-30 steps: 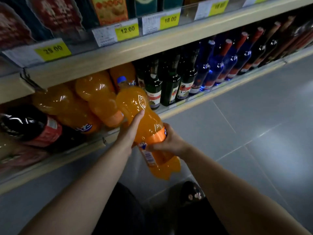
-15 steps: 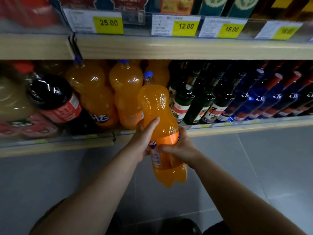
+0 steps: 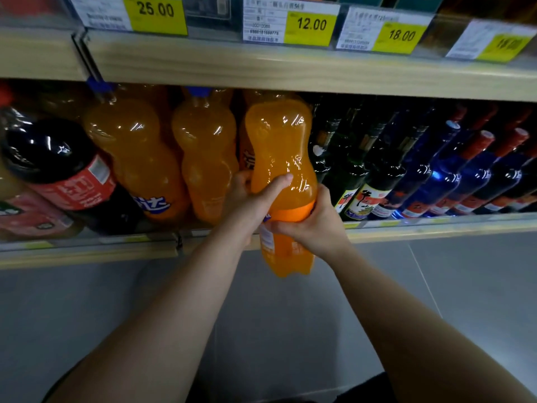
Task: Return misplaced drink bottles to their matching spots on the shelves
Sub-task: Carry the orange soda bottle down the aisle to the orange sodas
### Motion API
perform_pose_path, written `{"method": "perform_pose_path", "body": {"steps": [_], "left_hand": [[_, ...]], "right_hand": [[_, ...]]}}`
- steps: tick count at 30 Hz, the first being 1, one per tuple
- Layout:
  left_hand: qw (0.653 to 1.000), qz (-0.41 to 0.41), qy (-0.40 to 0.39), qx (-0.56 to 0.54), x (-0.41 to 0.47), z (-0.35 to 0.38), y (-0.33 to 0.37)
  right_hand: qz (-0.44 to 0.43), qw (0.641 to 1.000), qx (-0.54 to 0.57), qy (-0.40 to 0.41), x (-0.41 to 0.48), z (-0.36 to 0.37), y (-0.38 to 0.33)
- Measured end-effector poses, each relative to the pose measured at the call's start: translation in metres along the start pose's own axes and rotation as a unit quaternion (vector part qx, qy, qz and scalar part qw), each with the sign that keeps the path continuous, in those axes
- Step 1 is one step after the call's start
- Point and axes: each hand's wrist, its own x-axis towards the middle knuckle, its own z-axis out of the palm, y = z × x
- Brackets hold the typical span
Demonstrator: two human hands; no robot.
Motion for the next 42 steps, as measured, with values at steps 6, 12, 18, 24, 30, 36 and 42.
{"method": "perform_pose_path", "body": {"steps": [6, 12, 18, 24, 30, 36, 42], "left_hand": [[0.998, 0.037, 0.048, -0.004, 0.012, -0.005, 0.009], [0.994, 0.064, 0.029, 0.08, 0.016, -0.02, 0.013], [0.981, 0.105, 0.05, 0.155, 0.016, -0.023, 0.018], [0.963, 0.118, 0.05, 0.239, 0.017, -0.025, 0.025], [0.935, 0.14, 0.111, 0.308, 0.007, -0.022, 0.028], [0.995, 0.084, 0.047, -0.003, 0.001, -0.014, 0.04], [0.99, 0.034, -0.011, -0.135, 0.008, -0.017, 0.044]], "right_hand": [[-0.035, 0.997, -0.053, 0.048, 0.02, 0.015, -0.01], [-0.055, 0.989, -0.101, 0.091, 0.028, 0.036, -0.008], [-0.053, 0.989, -0.076, 0.116, 0.036, 0.053, -0.005], [-0.042, 0.991, -0.047, 0.121, 0.044, 0.063, 0.0], [-0.063, 0.989, -0.036, 0.127, 0.047, 0.067, 0.003], [-0.058, 0.986, -0.02, 0.154, 0.052, 0.073, 0.005], [-0.045, 0.983, 0.027, 0.174, 0.063, 0.082, 0.004]]}}
